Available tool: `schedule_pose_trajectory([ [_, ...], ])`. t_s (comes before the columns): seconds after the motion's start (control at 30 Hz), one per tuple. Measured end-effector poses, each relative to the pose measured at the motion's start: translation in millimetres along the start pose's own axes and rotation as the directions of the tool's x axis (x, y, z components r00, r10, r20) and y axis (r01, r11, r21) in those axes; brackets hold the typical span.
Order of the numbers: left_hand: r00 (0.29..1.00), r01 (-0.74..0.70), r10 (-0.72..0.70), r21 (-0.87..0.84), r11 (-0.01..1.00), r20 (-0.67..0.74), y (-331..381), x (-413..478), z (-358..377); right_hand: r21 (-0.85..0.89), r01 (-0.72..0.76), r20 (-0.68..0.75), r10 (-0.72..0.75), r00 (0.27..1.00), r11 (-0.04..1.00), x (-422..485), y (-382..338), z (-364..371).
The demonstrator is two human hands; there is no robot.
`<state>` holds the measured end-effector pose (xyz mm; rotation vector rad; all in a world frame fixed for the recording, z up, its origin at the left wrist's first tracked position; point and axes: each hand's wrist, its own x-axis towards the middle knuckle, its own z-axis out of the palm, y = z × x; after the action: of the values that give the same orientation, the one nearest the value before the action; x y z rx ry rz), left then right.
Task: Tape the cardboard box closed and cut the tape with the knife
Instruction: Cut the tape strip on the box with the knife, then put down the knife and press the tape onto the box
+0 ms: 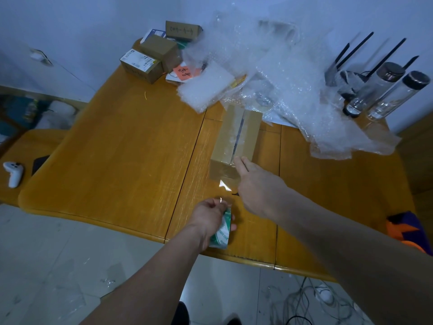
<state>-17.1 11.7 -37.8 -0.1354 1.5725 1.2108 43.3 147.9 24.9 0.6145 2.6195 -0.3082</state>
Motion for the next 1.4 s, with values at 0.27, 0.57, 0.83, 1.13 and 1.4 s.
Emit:
schedule_pose_trajectory([
  [0.27,0.999,-0.018,0.016,0.051,0.999,0.039,-7,-9,-5,-0.097,0.136,0.014,-0.135,0.991,0.986,-9,22,-9],
  [0.57,0.996,-0.079,0.078,0.038,0.996,0.043,-17,-22,-7,0.133,-0.102,0.006,0.102,0.995,0.986,-87,78,24],
  [0.83,0.99,-0.143,0.143,0.021,0.99,-0.003,-24,-22,-8,0.586,-0.587,0.076,0.683,0.726,0.559,-138,153,149],
  [1.13,0.984,-0.175,0.175,0.029,0.984,-0.03,-26,-20,-11,0.683,-0.624,0.02,0.844,0.535,0.379,-124,152,174],
  [1.4,0.986,-0.168,0.169,0.008,0.986,-0.017,-24,-17,-14,0.614,-0.597,-0.132,0.813,0.568,0.517,-108,141,141],
])
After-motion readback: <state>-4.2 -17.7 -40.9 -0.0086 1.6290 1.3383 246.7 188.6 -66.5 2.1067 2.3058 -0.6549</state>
